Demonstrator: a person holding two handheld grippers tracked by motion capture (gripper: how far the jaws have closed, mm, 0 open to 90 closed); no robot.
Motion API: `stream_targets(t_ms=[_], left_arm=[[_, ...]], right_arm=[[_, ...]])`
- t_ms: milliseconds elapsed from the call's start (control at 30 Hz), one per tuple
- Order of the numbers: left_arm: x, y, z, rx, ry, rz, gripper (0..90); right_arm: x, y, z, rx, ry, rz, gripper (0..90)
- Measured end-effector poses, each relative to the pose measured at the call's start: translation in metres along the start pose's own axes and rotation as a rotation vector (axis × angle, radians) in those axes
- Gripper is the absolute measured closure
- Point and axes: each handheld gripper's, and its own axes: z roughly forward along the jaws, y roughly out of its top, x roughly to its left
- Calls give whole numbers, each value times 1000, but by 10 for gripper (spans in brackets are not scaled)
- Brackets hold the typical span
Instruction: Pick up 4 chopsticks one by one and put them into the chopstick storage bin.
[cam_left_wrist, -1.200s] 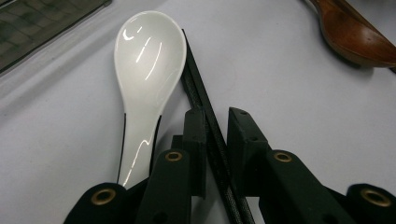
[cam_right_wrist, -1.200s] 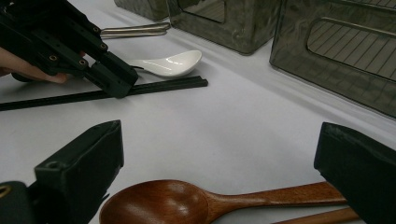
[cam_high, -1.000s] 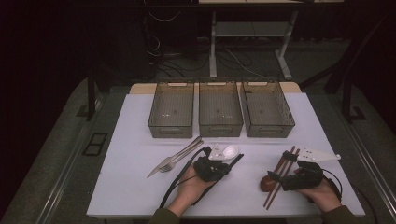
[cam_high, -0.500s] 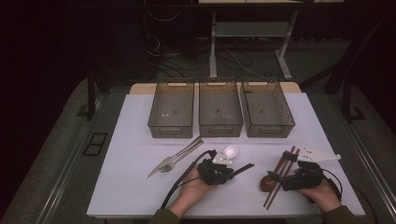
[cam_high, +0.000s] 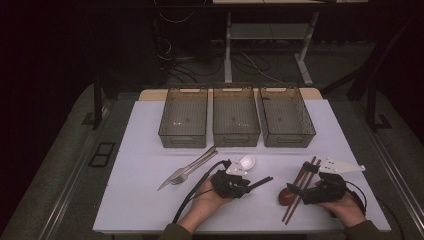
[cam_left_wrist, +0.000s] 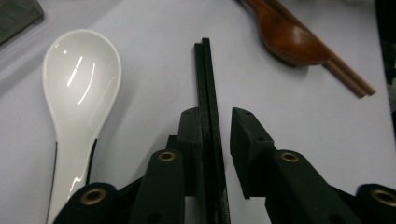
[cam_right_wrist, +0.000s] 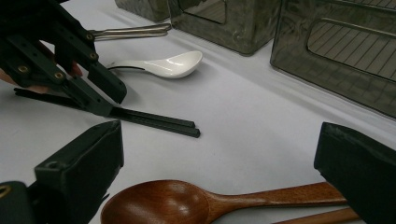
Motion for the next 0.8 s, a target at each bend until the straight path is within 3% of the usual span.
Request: stream_targets(t_ms=[333,800], left_arm=[[2,-3,-17,-51,-19,-8,612],[4,-20,-40,-80,-32,-1,507]], right_arm=[[0,0,0,3,4,5,13],[-1,1,3,4,10,10,13]])
